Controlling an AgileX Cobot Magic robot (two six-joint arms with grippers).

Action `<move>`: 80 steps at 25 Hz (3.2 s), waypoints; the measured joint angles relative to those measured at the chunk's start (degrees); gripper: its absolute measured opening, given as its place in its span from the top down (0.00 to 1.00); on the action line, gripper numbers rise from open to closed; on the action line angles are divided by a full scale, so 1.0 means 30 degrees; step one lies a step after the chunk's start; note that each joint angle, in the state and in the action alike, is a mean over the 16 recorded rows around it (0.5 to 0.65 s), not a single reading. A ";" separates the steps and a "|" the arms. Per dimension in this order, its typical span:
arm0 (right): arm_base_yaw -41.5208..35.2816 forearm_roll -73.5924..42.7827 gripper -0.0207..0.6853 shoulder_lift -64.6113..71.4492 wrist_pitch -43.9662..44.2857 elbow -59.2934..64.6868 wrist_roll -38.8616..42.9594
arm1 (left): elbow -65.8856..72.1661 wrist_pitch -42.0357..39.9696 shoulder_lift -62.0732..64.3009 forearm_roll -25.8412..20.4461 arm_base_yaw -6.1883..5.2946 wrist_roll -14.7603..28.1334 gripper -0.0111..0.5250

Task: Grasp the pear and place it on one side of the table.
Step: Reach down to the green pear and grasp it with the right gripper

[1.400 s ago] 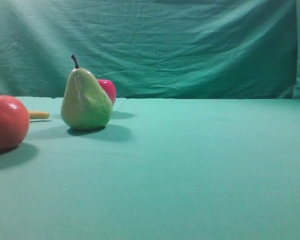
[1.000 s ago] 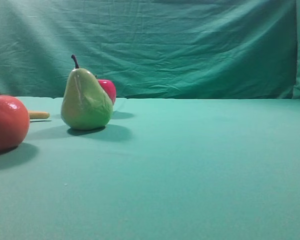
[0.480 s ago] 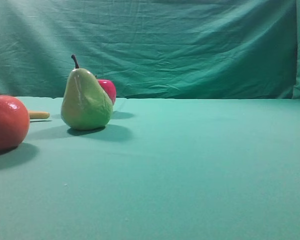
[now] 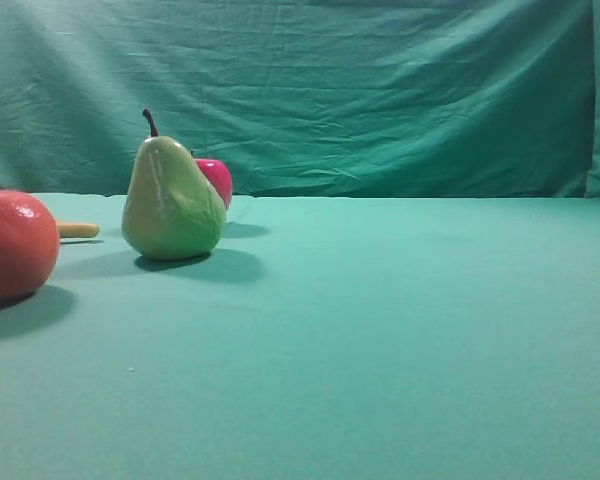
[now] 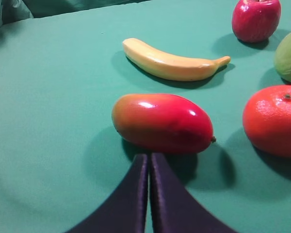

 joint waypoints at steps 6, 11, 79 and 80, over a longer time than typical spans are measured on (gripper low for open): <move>0.0000 0.0045 0.97 0.3609 0.0276 -0.2002 0.1108 | 0.0000 0.0000 0.0000 0.0000 0.0000 0.0000 0.98; 0.0318 0.0219 0.97 0.7839 0.2292 -0.4567 0.0960 | 0.0000 0.0000 0.0000 0.0000 0.0000 0.0000 0.98; 0.8637 0.0804 0.27 3.1596 0.7109 -2.2652 -0.3664 | 0.0000 0.0000 0.0000 0.0000 0.0000 0.0000 0.98; 0.8091 0.0804 0.27 3.0980 0.6941 -2.1898 -0.3569 | 0.0000 0.0000 0.0000 0.0000 0.0000 0.0000 0.98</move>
